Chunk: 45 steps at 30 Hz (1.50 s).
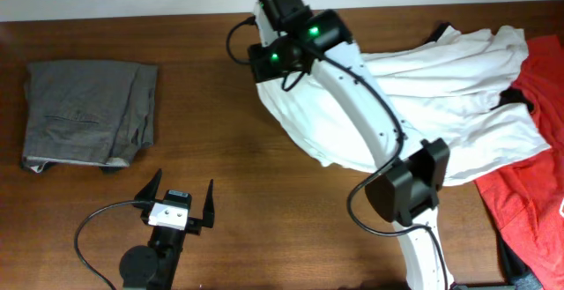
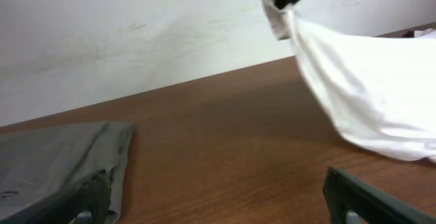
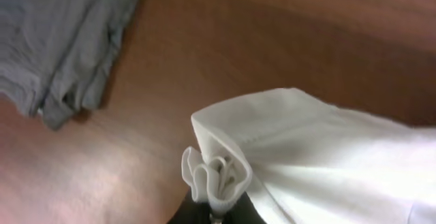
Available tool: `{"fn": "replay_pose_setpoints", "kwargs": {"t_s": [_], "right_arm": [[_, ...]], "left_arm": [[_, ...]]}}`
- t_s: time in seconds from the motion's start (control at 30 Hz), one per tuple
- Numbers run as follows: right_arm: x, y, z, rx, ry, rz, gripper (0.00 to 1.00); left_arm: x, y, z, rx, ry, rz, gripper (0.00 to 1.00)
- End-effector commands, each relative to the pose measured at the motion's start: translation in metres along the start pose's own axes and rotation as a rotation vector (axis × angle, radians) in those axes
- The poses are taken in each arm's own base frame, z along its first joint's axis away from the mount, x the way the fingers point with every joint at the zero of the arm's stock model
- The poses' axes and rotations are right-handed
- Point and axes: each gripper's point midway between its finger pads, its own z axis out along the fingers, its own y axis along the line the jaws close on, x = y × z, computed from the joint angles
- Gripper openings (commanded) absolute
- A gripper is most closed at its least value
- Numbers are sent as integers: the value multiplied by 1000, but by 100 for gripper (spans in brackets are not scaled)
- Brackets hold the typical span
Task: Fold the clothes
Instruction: 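Lift and drag the white T-shirt leftward, spreading it on the table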
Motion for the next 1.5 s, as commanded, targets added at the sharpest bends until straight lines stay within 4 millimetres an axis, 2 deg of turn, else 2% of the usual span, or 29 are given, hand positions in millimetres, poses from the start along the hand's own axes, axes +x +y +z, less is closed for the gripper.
{"fn": "replay_pose_setpoints", "kwargs": {"t_s": [0.0, 0.3, 0.53, 0.77, 0.8, 0.83, 0.87, 0.9, 0.93, 0.97, 1.07, 1.13, 1.2, 1.3, 1.47], "right_arm": [[-19, 10, -8, -41, -74, -11, 5], [-42, -8, 28, 20, -166, -33, 9], [-63, -28, 74, 60, -258, -38, 8], [-74, -43, 133, 42, -341, -51, 9], [-77, -44, 137, 38, -360, -53, 13], [-80, -45, 140, 34, -380, -56, 32], [-84, -45, 140, 31, -397, -58, 60], [-88, -45, 139, 28, -415, -60, 81], [-93, -47, 136, 26, -434, -61, 95], [-99, -48, 131, 21, -455, -61, 99], [-119, -50, 96, -10, -496, -59, 99], [-129, -54, 64, -33, -502, -51, 99], [-130, -65, 26, -30, -473, -23, 99], [-111, -90, -25, 29, -376, 53, 99], [-48, -143, -115, 140, -190, 233, 99]], "left_arm": [[2, 0, 0, -4, 0, 13, 99], [2, 0, 0, -4, 0, 13, 99], [2, 0, 0, -4, 0, 13, 99], [2, 0, 0, -4, 0, 13, 99], [2, 0, 0, -4, 0, 13, 99], [2, 0, 0, -4, 0, 13, 99], [2, 0, 0, -4, 0, 13, 99], [2, 0, 0, -4, 0, 13, 99], [2, 0, 0, -4, 0, 13, 99], [2, 0, 0, -4, 0, 13, 99], [2, 0, 0, -4, 0, 13, 99], [2, 0, 0, -4, 0, 13, 99], [2, 0, 0, -4, 0, 13, 99], [2, 0, 0, -4, 0, 13, 99], [2, 0, 0, -4, 0, 13, 99]]}}
